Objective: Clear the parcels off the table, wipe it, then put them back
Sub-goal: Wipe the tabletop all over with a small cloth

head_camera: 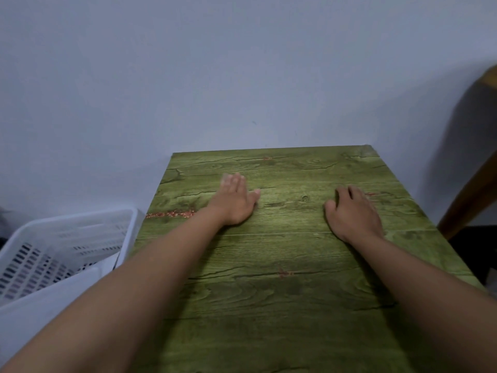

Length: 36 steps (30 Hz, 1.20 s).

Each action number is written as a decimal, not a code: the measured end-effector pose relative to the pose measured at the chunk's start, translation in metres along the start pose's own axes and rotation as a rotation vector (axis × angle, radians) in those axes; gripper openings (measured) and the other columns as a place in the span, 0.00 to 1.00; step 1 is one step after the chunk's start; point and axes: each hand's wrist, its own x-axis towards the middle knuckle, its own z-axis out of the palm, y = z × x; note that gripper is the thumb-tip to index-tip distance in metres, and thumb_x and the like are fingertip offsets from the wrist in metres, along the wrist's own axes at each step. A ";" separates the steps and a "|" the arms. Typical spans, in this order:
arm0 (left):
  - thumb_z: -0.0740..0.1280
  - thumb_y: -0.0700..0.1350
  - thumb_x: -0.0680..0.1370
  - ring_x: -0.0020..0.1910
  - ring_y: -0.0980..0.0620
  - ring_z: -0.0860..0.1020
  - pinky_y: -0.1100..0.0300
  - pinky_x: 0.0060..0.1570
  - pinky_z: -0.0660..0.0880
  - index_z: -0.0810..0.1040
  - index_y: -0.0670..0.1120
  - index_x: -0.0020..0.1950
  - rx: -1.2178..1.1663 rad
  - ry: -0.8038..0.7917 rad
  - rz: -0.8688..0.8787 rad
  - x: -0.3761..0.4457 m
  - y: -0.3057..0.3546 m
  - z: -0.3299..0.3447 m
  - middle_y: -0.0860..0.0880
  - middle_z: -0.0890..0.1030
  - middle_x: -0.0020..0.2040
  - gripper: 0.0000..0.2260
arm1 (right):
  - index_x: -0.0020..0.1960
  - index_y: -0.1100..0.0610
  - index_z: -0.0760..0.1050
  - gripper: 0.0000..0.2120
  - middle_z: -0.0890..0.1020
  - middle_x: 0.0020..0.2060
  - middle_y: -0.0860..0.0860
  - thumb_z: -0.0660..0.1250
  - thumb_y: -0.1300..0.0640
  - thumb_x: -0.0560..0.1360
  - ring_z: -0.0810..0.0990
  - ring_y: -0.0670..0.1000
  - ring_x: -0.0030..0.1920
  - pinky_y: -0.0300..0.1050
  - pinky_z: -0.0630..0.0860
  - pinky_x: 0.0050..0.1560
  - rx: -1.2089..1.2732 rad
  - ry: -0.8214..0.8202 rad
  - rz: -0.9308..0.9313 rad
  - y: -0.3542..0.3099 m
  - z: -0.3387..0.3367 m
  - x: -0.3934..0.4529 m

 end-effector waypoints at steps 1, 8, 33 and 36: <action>0.39 0.62 0.81 0.77 0.45 0.36 0.48 0.76 0.39 0.40 0.43 0.79 -0.009 -0.014 0.071 -0.001 0.001 0.002 0.45 0.39 0.78 0.32 | 0.72 0.58 0.65 0.26 0.65 0.73 0.59 0.51 0.46 0.79 0.62 0.58 0.73 0.54 0.60 0.71 0.001 -0.001 -0.002 0.000 0.000 0.000; 0.39 0.60 0.82 0.77 0.45 0.37 0.48 0.76 0.39 0.39 0.42 0.78 0.081 -0.017 0.122 0.004 0.009 0.009 0.44 0.39 0.78 0.31 | 0.72 0.58 0.65 0.26 0.65 0.73 0.59 0.51 0.46 0.79 0.61 0.58 0.73 0.54 0.59 0.73 -0.006 -0.004 -0.003 0.000 0.000 0.000; 0.41 0.59 0.83 0.77 0.47 0.36 0.54 0.72 0.38 0.38 0.44 0.78 0.086 -0.082 0.294 0.005 0.037 -0.001 0.46 0.37 0.78 0.29 | 0.73 0.58 0.64 0.26 0.64 0.73 0.60 0.50 0.47 0.79 0.60 0.58 0.74 0.54 0.57 0.74 0.004 -0.023 0.015 0.000 0.000 0.001; 0.43 0.58 0.83 0.77 0.45 0.38 0.54 0.72 0.39 0.39 0.43 0.79 0.063 -0.023 0.074 0.015 0.019 -0.013 0.43 0.39 0.79 0.30 | 0.72 0.58 0.65 0.25 0.65 0.73 0.59 0.51 0.47 0.79 0.61 0.59 0.73 0.54 0.58 0.74 0.008 -0.017 0.017 -0.001 0.000 -0.001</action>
